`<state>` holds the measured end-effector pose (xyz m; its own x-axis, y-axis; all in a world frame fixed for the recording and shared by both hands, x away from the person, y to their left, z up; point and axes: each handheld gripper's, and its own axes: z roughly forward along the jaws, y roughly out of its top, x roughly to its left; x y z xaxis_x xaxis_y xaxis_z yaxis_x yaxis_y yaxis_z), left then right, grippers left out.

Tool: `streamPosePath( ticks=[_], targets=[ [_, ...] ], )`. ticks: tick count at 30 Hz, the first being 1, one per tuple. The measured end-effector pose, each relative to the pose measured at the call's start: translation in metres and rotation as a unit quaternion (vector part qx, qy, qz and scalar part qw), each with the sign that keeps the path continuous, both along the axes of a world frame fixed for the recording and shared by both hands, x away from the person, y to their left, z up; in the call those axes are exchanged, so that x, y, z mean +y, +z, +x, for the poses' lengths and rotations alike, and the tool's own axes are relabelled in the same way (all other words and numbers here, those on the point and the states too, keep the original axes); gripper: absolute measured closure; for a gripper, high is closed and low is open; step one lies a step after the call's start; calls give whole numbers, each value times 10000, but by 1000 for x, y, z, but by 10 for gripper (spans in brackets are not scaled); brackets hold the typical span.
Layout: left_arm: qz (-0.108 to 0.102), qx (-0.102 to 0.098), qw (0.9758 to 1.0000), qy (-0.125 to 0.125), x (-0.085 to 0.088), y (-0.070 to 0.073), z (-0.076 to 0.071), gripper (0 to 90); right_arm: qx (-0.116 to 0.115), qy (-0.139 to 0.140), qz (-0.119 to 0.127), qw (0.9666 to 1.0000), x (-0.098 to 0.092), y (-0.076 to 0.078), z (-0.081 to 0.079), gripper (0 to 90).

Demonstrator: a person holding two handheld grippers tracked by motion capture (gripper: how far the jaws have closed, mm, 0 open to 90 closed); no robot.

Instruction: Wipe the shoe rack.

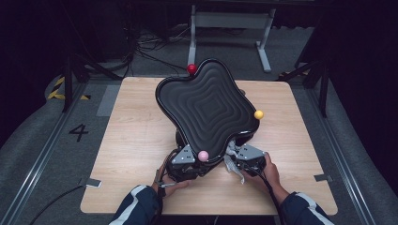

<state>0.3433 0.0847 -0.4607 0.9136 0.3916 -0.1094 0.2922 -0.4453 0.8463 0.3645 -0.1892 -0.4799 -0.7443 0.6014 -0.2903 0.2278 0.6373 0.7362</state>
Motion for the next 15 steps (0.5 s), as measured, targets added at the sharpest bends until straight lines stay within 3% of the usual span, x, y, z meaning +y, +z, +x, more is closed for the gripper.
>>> streamPosePath(
  ticks=[6, 8, 9, 15],
  targets=[
    [39, 26, 10000, 13, 0, 1, 0, 732, 46, -13, 61, 10000, -1, 0, 1, 800],
    [-2, 32, 10000, 5, 0, 0, 0, 731, 416, -31, 475, 9980, -1, 1, 1, 801],
    [-10, 26, 10000, -5, 0, 0, 1, 731, 500, 14, 538, 9973, 1, 2, -1, 801],
    [-5, 23, 10000, -7, 0, 0, 0, 731, 284, 489, 279, 9980, 31, 4, -19, 801]
  ],
)
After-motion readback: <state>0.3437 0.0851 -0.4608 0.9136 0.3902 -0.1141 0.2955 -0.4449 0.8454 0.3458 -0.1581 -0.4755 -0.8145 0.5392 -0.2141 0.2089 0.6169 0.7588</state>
